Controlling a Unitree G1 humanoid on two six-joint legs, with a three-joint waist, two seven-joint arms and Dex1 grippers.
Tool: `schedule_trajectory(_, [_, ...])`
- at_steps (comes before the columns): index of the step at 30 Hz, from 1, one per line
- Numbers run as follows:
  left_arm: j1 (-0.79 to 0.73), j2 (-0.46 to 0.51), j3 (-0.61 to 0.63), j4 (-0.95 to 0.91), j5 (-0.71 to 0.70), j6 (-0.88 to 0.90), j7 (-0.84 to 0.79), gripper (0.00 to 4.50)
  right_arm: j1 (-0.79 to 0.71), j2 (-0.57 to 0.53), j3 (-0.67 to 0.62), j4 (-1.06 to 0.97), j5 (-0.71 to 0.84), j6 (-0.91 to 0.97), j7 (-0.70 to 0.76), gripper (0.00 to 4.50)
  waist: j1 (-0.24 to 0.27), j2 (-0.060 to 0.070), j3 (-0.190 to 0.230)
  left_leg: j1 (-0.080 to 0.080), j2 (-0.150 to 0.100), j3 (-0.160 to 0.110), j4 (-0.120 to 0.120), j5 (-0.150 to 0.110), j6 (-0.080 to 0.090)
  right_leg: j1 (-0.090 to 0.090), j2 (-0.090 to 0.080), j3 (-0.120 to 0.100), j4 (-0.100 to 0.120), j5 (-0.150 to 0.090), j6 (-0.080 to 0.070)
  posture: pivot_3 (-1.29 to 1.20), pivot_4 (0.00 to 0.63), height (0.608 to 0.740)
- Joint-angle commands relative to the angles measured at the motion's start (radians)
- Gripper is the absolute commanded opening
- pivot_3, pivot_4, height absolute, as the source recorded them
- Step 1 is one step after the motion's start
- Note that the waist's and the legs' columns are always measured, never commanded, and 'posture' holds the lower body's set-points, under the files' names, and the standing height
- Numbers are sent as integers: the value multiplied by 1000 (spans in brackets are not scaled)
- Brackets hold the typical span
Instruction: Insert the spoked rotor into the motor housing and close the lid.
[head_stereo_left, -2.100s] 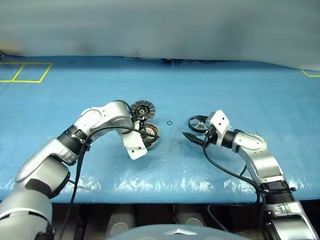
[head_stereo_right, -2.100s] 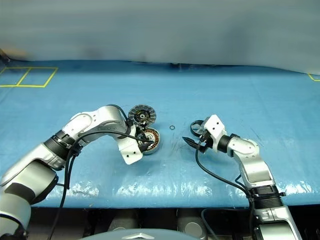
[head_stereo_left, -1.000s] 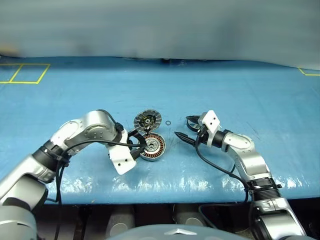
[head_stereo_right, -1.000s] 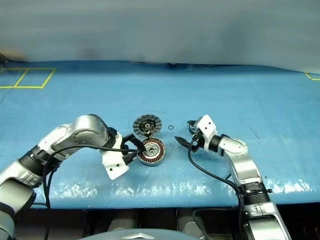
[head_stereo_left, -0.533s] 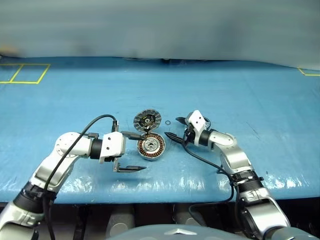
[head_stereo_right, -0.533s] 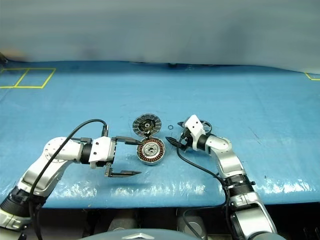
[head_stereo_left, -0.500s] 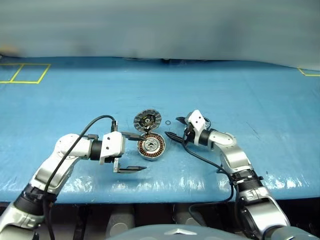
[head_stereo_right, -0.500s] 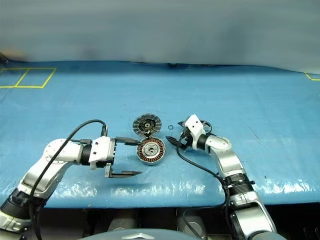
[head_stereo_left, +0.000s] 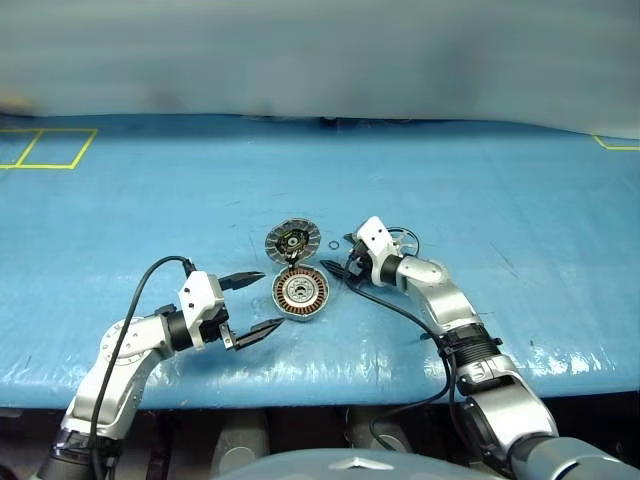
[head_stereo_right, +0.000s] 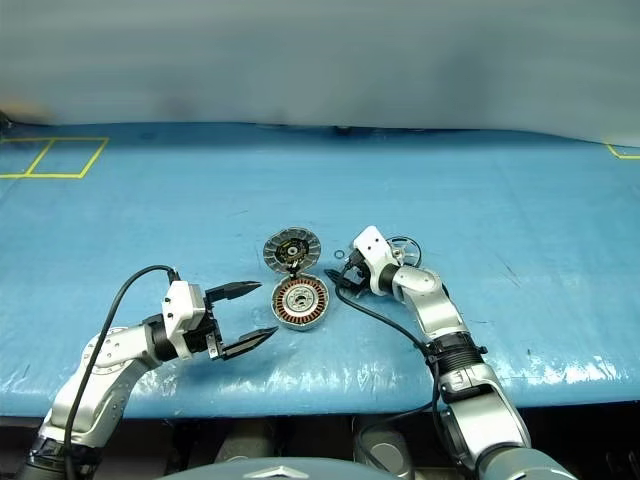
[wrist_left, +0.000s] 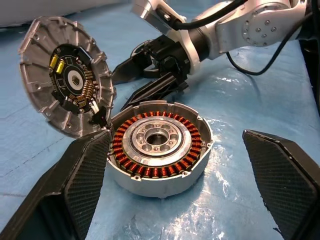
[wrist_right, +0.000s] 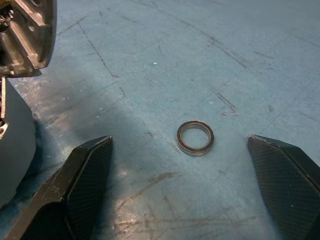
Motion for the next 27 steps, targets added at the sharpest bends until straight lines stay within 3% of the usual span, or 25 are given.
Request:
schedule_trajectory(1, [14, -30, 32, 5, 2, -38, 33, 4471, -27, 19, -13, 19, -7, 4, -35, 4500, -2, 0, 0, 0, 0, 0, 0, 0, 0, 0, 0, 0, 0, 0, 0, 0, 150, 740])
schedule_trajectory(2, [19, -39, 34, 13, 11, -48, 42, 4471, -29, 21, -13, 25, -8, 3, -37, 4500, -2, 0, 0, 0, 0, 0, 0, 0, 0, 0, 0, 0, 0, 0, 0, 0, 150, 740])
schedule_trajectory(5, [25, -57, 32, 31, 27, -68, 59, 4500, -33, 26, -12, 43, -14, 10, -49, 3874, -4, 0, 0, 0, 0, 0, 0, 0, 0, 0, 0, 0, 0, 0, 0, 0, 150, 740])
schedule_trajectory(15, [30, -68, 41, 33, 34, -76, 72, 4500, -12, 17, -9, 30, -17, 42, -66, 678, -7, 0, 0, 1, 0, 0, 0, 0, 0, 0, 0, 0, 0, -2, -3, 0, 150, 740])
schedule_trajectory(21, [30, -79, 34, 37, 37, -87, 79, 4500, 37, 10, -35, -66, 18, 4, -50, 668, -4, 0, 0, 0, 0, 0, -1, 0, 0, 0, 0, 0, -1, -2, -3, 0, 150, 740])
schedule_trajectory(27, [48, -87, 38, 48, 24, -108, 57, 4500, 136, -66, -62, -347, 65, 54, -3, 668, -3, 0, 0, -1, 0, 0, -4, 0, 0, -2, 0, 0, -3, -2, -3, 0, 150, 740])
